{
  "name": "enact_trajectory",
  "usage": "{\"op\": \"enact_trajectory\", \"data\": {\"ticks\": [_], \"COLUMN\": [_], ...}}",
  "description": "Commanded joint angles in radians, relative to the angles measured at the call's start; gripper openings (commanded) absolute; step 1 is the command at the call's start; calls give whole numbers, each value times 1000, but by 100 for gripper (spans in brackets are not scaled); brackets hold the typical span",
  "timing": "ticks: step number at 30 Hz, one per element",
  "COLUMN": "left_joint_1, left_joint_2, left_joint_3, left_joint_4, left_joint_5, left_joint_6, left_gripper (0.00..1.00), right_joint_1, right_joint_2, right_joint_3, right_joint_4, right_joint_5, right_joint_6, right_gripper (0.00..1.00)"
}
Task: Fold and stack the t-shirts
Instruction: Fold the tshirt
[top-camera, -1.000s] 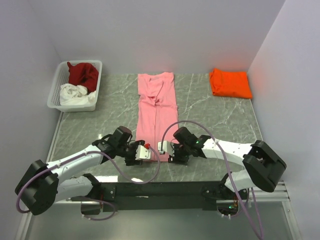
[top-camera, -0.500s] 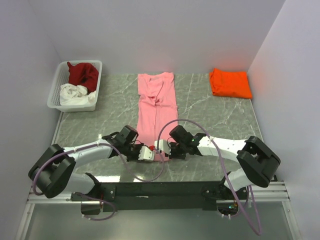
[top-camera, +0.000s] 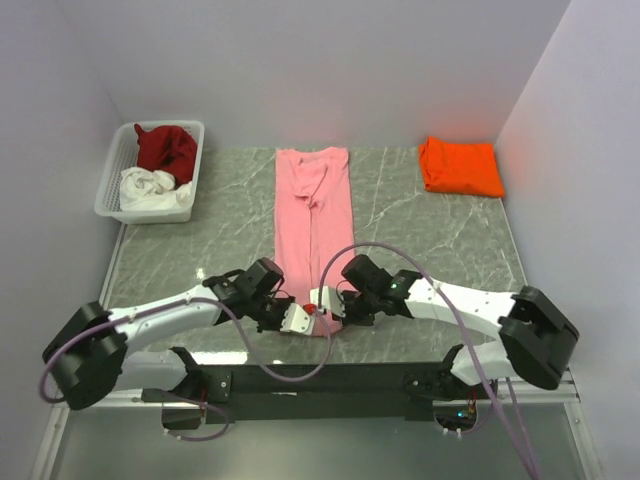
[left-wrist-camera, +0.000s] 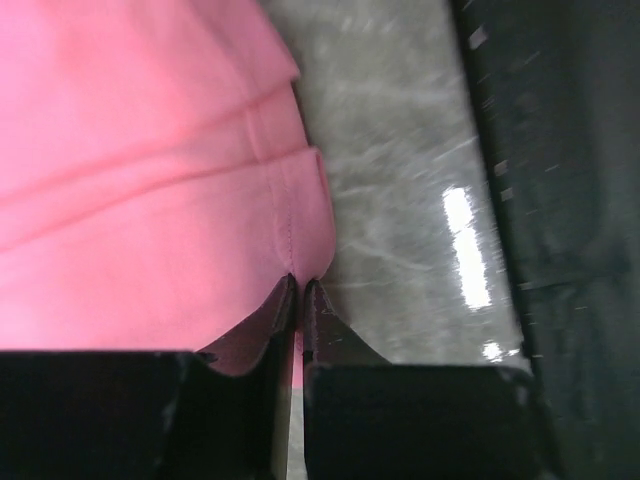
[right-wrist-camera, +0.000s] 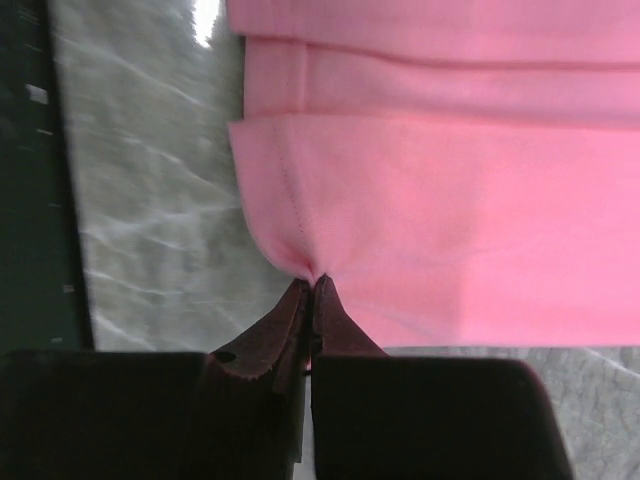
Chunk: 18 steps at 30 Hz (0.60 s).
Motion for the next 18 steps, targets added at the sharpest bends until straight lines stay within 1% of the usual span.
{"op": "enact_trajectory", "data": {"ticks": [1, 4, 7, 10, 11, 13, 14, 15, 17, 18], "left_joint_1": [-49, -62, -62, -41, -27, 31, 52, 103, 155, 204], "left_joint_2": [-90, -138, -175, -193, -192, -163, -147, -111, -65, -14], "left_joint_3": [4, 12, 33, 84, 98, 153, 173, 196, 271, 295], "left_joint_4": [-75, -111, -154, -211, -225, -271, -285, -299, -334, -342], "left_joint_5": [46, 67, 69, 70, 75, 101, 109, 121, 151, 159], "left_joint_6": [-79, -128, -134, -85, -70, -13, 8, 43, 82, 114], "left_gripper": [0, 0, 0, 0, 0, 0, 0, 0, 0, 0], "right_joint_1": [44, 59, 55, 0, -35, -80, -100, -143, -181, -213], "right_joint_2": [-95, -146, -160, -172, -174, -160, -134, -120, -67, -46], "right_joint_3": [-5, -5, 22, 67, 103, 148, 197, 223, 296, 321], "right_joint_4": [-65, -86, -125, -143, -154, -184, -197, -206, -227, -232], "right_joint_5": [-68, -97, -105, -119, -128, -139, -148, -151, -156, -157], "right_joint_6": [44, 95, 104, 81, 72, 26, 9, -23, -58, -92], "right_gripper": [0, 0, 0, 0, 0, 0, 0, 0, 0, 0]}}
